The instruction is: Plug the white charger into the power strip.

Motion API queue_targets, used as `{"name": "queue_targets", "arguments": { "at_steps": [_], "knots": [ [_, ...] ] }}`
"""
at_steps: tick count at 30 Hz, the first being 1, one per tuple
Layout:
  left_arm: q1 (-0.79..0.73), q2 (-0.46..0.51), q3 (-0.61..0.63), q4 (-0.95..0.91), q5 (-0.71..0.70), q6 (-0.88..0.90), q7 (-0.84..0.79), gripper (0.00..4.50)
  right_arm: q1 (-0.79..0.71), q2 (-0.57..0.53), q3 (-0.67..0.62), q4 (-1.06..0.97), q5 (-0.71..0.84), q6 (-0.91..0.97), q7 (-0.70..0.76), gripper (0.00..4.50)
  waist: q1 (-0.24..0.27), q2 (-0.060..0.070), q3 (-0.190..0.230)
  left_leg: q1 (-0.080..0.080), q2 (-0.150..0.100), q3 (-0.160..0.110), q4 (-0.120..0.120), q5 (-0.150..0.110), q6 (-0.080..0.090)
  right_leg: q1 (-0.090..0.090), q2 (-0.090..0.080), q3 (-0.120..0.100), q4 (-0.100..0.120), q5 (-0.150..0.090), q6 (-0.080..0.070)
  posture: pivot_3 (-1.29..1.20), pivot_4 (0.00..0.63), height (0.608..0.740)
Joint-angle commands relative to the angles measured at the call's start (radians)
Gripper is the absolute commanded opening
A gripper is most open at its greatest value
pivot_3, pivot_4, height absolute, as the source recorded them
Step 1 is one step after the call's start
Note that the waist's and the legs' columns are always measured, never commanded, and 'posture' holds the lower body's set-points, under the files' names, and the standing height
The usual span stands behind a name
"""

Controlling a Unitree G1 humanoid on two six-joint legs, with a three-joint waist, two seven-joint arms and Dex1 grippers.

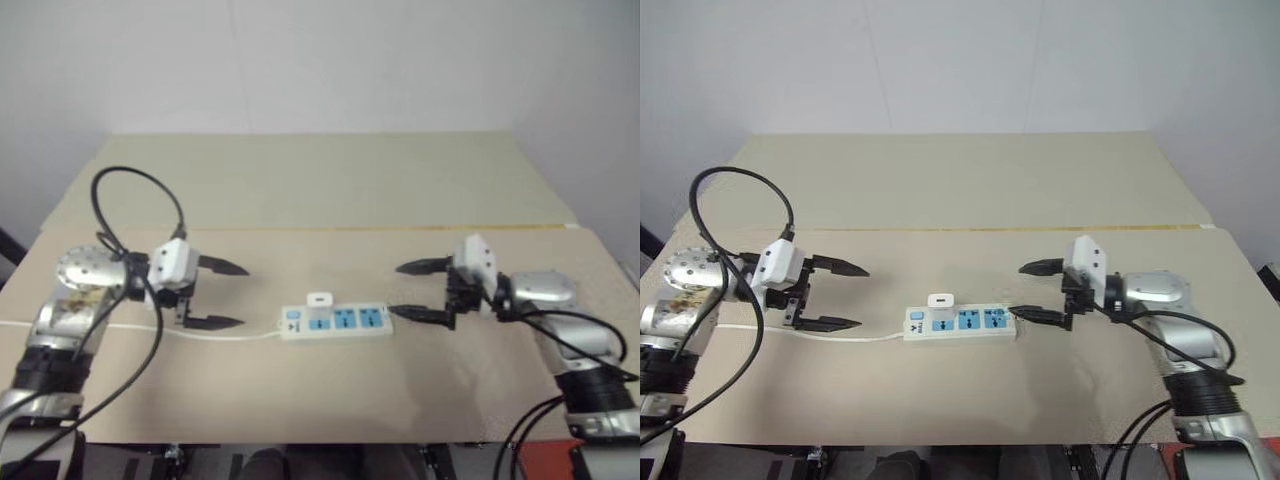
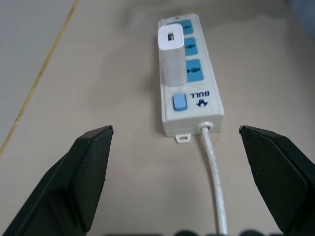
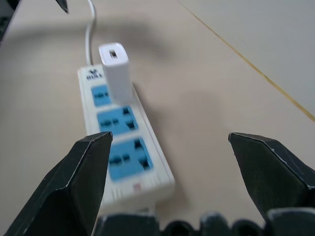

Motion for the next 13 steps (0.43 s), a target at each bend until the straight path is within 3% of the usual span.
{"name": "queue_targets", "arguments": {
  "at_steps": [1, 13],
  "knots": [
    [0.038, 0.042, 0.061, -0.057, -0.038, 0.012, -0.003, 4.47, 0.031, -0.066, -0.083, -0.014, 0.025, -0.004, 0.013, 4.50, -0.001, 0.000, 0.001, 0.000, 0.000, 0.000, 0.000, 0.000, 0.000, 0.000, 0.000, 0.000, 0.000, 0.000, 0.000, 0.00, 0.150, 0.740],
    [0.067, 0.044, 0.063, -0.137, -0.067, 0.069, 0.027, 4.47, 0.143, -0.159, -0.165, 0.027, 0.013, -0.057, 0.015, 4.50, 0.001, -0.001, 0.002, 0.003, 0.000, 0.002, 0.000, 0.000, 0.000, 0.001, 0.000, 0.001, 0.001, 0.000, 0.000, 0.00, 0.150, 0.740]
  ]
}}
